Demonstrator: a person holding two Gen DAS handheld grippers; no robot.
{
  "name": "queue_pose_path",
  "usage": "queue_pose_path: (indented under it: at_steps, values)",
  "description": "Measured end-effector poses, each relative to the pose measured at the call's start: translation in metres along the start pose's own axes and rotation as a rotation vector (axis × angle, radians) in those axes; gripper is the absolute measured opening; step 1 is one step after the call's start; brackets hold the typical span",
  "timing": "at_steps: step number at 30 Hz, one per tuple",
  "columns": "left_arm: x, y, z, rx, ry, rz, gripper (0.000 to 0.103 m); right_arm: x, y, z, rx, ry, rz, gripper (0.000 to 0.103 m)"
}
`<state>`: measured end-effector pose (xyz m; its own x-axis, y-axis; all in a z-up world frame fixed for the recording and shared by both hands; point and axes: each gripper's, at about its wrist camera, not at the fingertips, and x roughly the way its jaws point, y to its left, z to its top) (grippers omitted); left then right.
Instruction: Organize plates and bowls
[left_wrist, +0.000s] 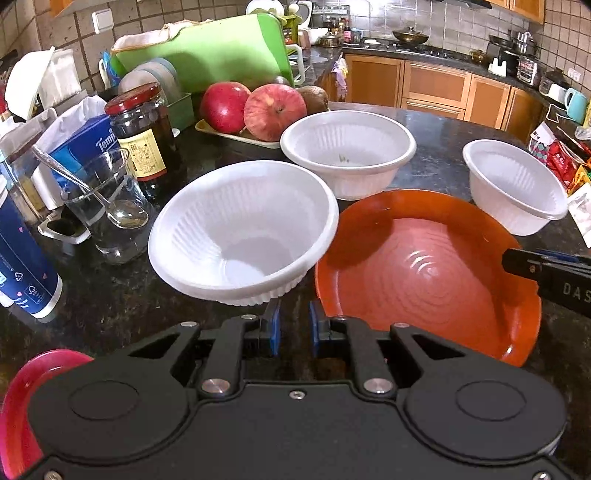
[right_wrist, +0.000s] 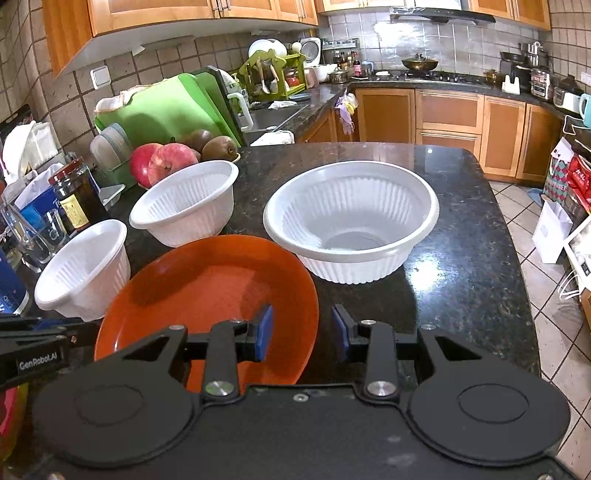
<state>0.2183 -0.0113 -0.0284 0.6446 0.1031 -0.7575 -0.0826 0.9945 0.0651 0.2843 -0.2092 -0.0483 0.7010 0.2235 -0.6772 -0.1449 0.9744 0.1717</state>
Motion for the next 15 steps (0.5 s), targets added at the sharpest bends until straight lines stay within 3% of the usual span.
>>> queue_pose_path:
  at_steps: [6,15]
  values:
    - [0.0,0.01,-0.001,-0.031,0.031,-0.051,0.021,0.002,0.003,0.0,-0.02,0.012,0.011,0.037]
    - [-0.012,0.006,-0.001,0.0,-0.008,-0.096,0.021,0.003,0.0,0.0,-0.026,0.019,0.022,0.037]
